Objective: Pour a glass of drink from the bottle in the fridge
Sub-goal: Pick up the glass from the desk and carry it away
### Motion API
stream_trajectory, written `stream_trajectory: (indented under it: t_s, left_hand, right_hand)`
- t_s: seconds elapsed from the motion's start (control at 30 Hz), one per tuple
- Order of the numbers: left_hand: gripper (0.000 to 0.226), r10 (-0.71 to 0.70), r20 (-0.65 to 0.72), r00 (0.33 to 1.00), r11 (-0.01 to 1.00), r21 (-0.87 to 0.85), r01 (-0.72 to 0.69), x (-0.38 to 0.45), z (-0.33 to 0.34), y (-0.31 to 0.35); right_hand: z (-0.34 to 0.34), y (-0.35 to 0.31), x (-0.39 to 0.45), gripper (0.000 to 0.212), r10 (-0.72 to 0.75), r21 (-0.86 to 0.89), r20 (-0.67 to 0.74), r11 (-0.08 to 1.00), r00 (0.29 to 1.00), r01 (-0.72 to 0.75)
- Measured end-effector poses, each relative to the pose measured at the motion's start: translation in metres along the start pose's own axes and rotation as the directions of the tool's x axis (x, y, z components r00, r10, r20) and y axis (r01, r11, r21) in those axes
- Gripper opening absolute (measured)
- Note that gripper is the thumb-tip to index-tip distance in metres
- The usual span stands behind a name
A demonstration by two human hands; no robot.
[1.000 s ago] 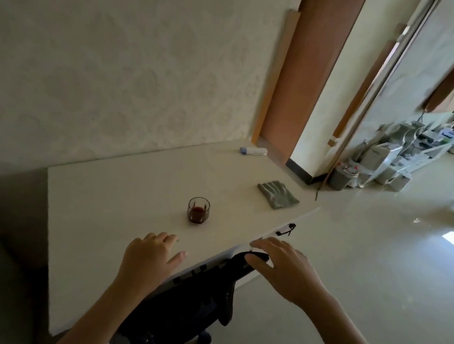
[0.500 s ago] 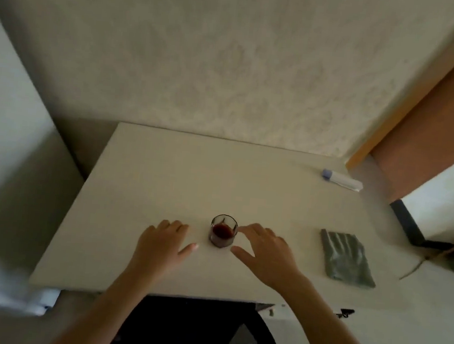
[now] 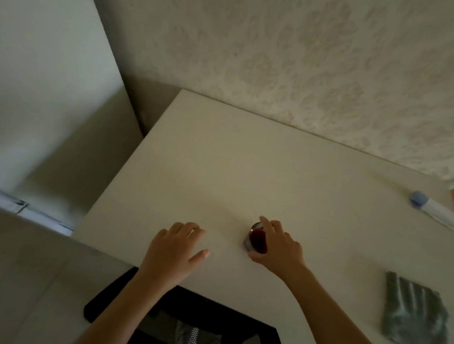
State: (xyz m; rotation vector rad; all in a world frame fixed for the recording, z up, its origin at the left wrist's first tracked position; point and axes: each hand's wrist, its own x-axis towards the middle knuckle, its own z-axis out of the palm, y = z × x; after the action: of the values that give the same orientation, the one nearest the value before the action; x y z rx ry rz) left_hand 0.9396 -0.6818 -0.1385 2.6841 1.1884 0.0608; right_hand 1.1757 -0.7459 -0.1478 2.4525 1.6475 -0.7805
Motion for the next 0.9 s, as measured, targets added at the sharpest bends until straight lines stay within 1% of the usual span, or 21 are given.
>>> stream_trajectory:
  t_s: [0.13,0.3,0.4,0.57,0.73,0.9]
  left_hand:
    - [0.048,-0.013,-0.003,1.000,0.999,-0.040,0.013,0.008,0.008,-0.012]
    - [0.045,0.017,0.007,1.000,0.998,-0.057,-0.017,0.019,0.018,-0.017]
    - [0.043,0.015,-0.010,1.000,0.997,-0.070,-0.015,0.018,0.018,-0.018]
    - [0.040,-0.015,-0.055,0.998,0.996,-0.091,0.010,0.003,0.007,-0.021]
    - [0.040,-0.084,-0.091,0.992,0.994,-0.080,0.077,-0.017,-0.006,-0.015]
    - [0.038,-0.146,-0.172,0.974,0.988,-0.068,0.136,-0.043,-0.024,0.006]
  right_hand:
    - [0.004,-0.002,0.011,0.083,0.019,-0.006,0.015,1.000,1.000,-0.019]
    - [0.006,-0.007,0.013,0.074,0.042,-0.025,-0.030,0.999,0.999,-0.043]
    - [0.006,-0.008,0.011,0.073,0.053,0.004,-0.054,0.999,0.997,-0.053]
    - [-0.001,-0.014,0.004,0.069,0.051,0.105,-0.098,0.994,0.994,-0.041]
    - [-0.022,-0.024,-0.012,0.070,-0.036,0.080,-0.147,0.996,0.989,0.048]
    - [-0.050,-0.034,-0.036,0.072,-0.182,0.013,-0.161,0.982,0.970,0.187]
